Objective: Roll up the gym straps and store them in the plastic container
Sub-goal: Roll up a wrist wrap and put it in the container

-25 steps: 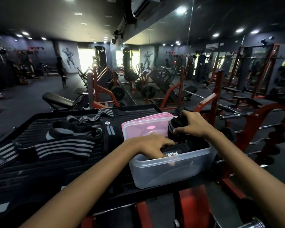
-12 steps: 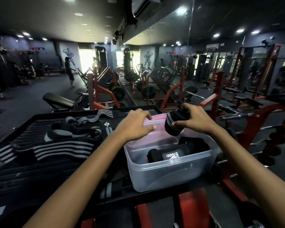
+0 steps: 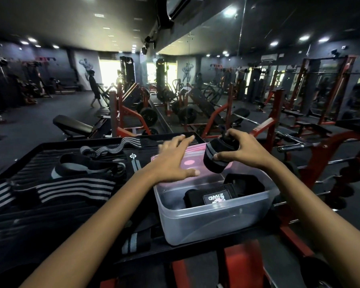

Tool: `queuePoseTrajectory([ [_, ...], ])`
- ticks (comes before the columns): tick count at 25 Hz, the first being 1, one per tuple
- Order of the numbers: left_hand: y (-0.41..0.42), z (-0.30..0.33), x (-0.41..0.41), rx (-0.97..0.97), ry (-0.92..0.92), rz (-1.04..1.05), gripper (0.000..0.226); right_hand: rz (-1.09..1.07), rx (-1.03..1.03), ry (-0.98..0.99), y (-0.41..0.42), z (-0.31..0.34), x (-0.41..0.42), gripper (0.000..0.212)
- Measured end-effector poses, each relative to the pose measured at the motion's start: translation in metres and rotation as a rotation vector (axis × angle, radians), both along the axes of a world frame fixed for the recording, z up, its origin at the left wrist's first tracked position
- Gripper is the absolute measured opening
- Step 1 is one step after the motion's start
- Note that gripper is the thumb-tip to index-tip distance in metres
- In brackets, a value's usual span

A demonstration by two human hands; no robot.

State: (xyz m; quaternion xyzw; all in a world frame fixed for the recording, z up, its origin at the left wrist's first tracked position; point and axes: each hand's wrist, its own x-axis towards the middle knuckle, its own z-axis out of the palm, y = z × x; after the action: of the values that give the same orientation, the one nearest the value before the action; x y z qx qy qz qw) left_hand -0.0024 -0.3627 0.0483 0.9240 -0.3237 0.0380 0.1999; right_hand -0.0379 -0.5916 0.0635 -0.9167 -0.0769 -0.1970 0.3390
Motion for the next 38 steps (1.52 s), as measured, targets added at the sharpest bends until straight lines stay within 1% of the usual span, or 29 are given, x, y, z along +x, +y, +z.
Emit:
queuePoseTrajectory([
  [1,-0.01,0.006,-0.003,-0.122,0.086,-0.09,0.101,0.027,0.018,0.006,0.002,0.0,0.0,0.044],
  [2,-0.021,0.009,-0.005,-0.23,0.165,-0.145,0.102,0.047,0.025,0.004,0.005,0.001,0.0,0.046],
  [3,-0.029,0.01,-0.005,-0.297,0.201,-0.168,0.099,0.062,0.029,-0.001,0.009,0.001,0.0,0.047],
  [5,-0.036,0.005,-0.001,-0.389,0.164,-0.141,0.083,0.111,0.082,0.012,0.015,0.004,-0.001,0.048],
  [6,-0.036,0.002,0.003,-0.431,0.138,-0.103,0.075,0.159,0.158,0.049,0.015,0.005,-0.002,0.049],
  [7,-0.033,0.0,0.006,-0.467,0.123,-0.068,0.068,0.202,0.257,0.107,0.013,0.006,-0.003,0.051],
  [8,-0.029,-0.002,0.009,-0.489,0.125,-0.041,0.065,0.216,0.312,0.189,0.007,0.005,-0.004,0.053],
  [9,-0.025,-0.002,0.01,-0.505,0.139,-0.023,0.064,0.2,0.277,0.283,0.0,0.004,-0.004,0.056],
  [11,-0.018,-0.003,0.014,-0.528,0.168,-0.008,0.064,0.16,-0.008,0.493,-0.007,-0.002,-0.003,0.059],
  [13,-0.015,-0.004,0.015,-0.54,0.179,0.0,0.063,0.191,-0.287,0.664,-0.003,-0.012,0.0,0.047],
  [14,-0.014,-0.004,0.015,-0.545,0.184,0.006,0.062,0.2,-0.399,0.693,0.001,-0.016,0.001,0.038],
  [15,-0.013,-0.004,0.015,-0.555,0.192,0.009,0.062,0.198,-0.473,0.679,0.005,-0.018,0.001,0.032],
  [17,-0.01,-0.005,0.019,-0.6,0.217,0.014,0.062,0.205,-0.496,0.625,0.005,-0.021,0.004,0.023],
  [20,-0.001,-0.003,0.023,-0.672,0.251,0.02,0.066,0.214,-0.429,0.59,-0.001,-0.025,0.007,0.022],
  [22,0.009,-0.001,0.029,-0.731,0.262,0.028,0.072,0.199,-0.437,0.481,-0.002,-0.027,0.006,0.026],
  [23,0.016,0.0,0.033,-0.778,0.258,0.045,0.074,0.199,-0.407,0.384,-0.001,-0.026,0.005,0.026],
  [25,0.036,0.0,0.044,-0.935,0.243,0.123,0.071,0.223,-0.254,0.215,0.004,-0.017,0.001,0.022],
  [27,0.063,-0.007,0.059,-1.063,0.227,0.217,0.064,0.263,-0.104,0.149,0.016,-0.004,-0.003,0.017],
  [28,0.074,-0.014,0.064,-1.066,0.247,0.243,0.063,0.282,-0.073,0.132,0.024,0.001,-0.004,0.014],
  [31,0.089,-0.042,0.071,-0.902,0.366,0.254,0.078,0.321,-0.082,0.108,0.055,0.002,-0.004,0.009],
  [32,0.088,-0.052,0.074,-0.878,0.393,0.252,0.081,0.322,-0.112,0.113,0.062,-0.001,-0.004,0.007],
  [34,0.09,-0.067,0.083,-0.896,0.44,0.255,0.082,0.302,-0.187,0.124,0.073,-0.006,-0.003,0.003],
  [36,0.093,-0.075,0.097,-0.871,0.451,0.246,0.084,0.262,-0.18,0.124,0.075,-0.008,-0.002,0.002],
  [38,0.094,-0.074,0.106,-0.819,0.447,0.183,0.081,0.229,-0.163,0.125,0.075,-0.009,0.0,0.003],
])
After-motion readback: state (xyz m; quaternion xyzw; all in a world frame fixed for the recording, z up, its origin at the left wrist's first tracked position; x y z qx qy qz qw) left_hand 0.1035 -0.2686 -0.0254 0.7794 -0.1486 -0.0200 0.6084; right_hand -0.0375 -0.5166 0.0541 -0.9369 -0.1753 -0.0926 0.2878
